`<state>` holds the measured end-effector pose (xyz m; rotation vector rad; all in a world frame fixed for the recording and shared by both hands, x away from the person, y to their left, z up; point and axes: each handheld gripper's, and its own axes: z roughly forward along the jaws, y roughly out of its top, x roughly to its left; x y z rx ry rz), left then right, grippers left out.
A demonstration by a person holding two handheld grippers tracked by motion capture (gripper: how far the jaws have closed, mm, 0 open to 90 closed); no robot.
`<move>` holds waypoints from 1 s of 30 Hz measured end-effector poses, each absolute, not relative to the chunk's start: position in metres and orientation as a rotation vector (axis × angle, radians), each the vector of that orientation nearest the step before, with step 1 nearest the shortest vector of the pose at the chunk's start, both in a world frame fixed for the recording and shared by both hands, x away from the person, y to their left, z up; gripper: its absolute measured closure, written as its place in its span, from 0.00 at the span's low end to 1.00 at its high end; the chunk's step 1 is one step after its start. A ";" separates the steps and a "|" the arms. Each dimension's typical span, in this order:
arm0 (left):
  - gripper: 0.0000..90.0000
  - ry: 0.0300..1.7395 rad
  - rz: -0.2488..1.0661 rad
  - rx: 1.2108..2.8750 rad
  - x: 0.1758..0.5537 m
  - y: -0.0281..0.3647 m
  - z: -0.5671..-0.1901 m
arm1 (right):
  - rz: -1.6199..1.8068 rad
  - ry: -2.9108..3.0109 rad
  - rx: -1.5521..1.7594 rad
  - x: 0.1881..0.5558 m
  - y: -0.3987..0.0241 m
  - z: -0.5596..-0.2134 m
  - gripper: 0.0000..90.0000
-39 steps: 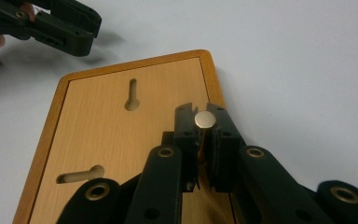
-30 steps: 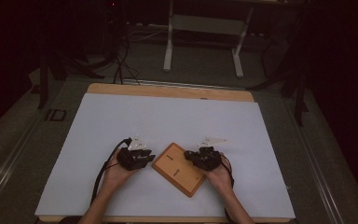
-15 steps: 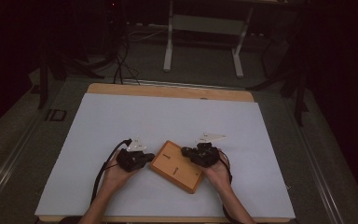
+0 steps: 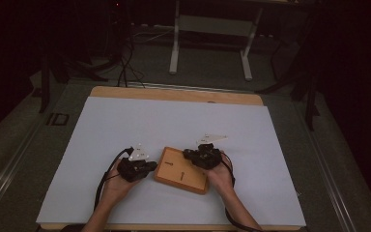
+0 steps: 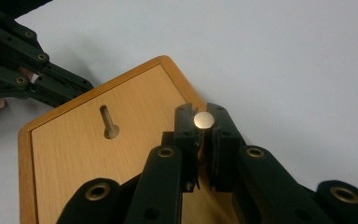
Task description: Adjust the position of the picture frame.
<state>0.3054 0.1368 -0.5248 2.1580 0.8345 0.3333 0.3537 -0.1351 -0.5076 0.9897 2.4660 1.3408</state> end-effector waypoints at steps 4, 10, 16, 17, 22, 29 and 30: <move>0.95 0.856 0.337 2.151 0.306 0.141 -0.524 | 1.340 2.484 0.971 0.356 -0.127 -0.508 0.93; 0.95 0.887 0.339 2.159 0.307 0.144 -0.525 | 1.315 2.496 0.958 0.359 -0.117 -0.511 0.93; 0.96 0.894 0.326 2.178 0.304 0.144 -0.527 | 1.304 2.509 0.960 0.363 -0.112 -0.515 0.93; 0.96 0.892 0.323 2.181 0.303 0.144 -0.527 | 1.299 2.513 0.961 0.363 -0.111 -0.515 0.93; 0.96 0.895 0.314 2.198 0.302 0.143 -0.529 | 1.298 2.522 0.966 0.364 -0.108 -0.519 0.93; 0.94 0.908 0.317 2.203 0.306 0.143 -0.532 | 1.273 2.514 0.981 0.364 -0.105 -0.521 0.93; 0.94 0.908 0.319 2.203 0.307 0.143 -0.532 | 1.273 2.512 0.984 0.364 -0.105 -0.522 0.93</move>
